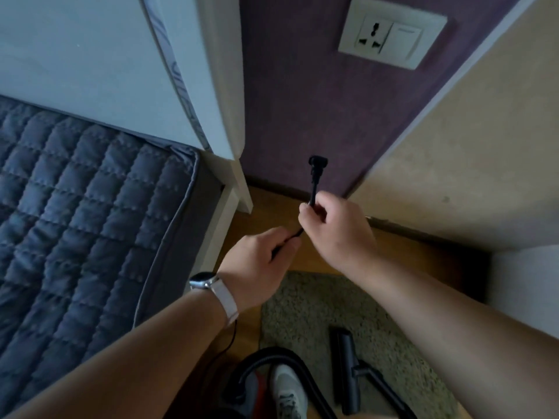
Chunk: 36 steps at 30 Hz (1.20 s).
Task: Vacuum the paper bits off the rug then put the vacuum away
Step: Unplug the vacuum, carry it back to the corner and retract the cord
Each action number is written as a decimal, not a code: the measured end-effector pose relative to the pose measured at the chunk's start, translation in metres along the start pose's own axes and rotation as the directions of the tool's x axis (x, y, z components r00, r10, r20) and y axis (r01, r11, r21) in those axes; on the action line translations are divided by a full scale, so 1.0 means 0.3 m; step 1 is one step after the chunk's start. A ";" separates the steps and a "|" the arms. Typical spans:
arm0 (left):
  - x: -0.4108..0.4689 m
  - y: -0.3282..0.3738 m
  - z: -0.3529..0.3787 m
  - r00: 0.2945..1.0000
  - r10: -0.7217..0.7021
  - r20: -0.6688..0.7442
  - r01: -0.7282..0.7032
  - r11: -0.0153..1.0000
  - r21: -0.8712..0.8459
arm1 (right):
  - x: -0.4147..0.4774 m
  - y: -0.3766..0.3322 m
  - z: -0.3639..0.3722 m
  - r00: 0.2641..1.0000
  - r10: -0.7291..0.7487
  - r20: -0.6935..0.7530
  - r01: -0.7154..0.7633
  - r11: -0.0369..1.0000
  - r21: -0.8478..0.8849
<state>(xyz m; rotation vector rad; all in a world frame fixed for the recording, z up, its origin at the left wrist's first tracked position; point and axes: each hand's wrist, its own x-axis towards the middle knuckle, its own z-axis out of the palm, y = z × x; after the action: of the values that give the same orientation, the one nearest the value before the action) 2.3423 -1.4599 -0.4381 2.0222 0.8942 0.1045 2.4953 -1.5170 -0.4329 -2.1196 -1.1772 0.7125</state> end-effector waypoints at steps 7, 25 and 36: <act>-0.340 -0.088 -0.016 0.998 -0.039 -0.041 0.039 0.999 0.019 | -0.288 -0.054 0.162 0.987 0.095 0.129 -0.106 0.991 0.079; -1.303 -0.238 -0.058 0.969 -0.075 -0.237 0.084 0.996 0.028 | -1.070 -0.420 0.494 0.962 0.108 0.252 -0.125 0.991 0.053; -1.409 -0.413 0.284 0.899 -0.303 -0.316 0.324 0.946 0.016 | -1.218 -0.131 0.742 0.898 0.130 0.421 -0.143 0.990 -0.001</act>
<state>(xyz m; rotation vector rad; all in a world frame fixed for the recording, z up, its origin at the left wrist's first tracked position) 1.9965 -1.7430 -0.4757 1.9246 1.4312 0.2184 2.1498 -1.7647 -0.4955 -2.0976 -1.2280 1.2958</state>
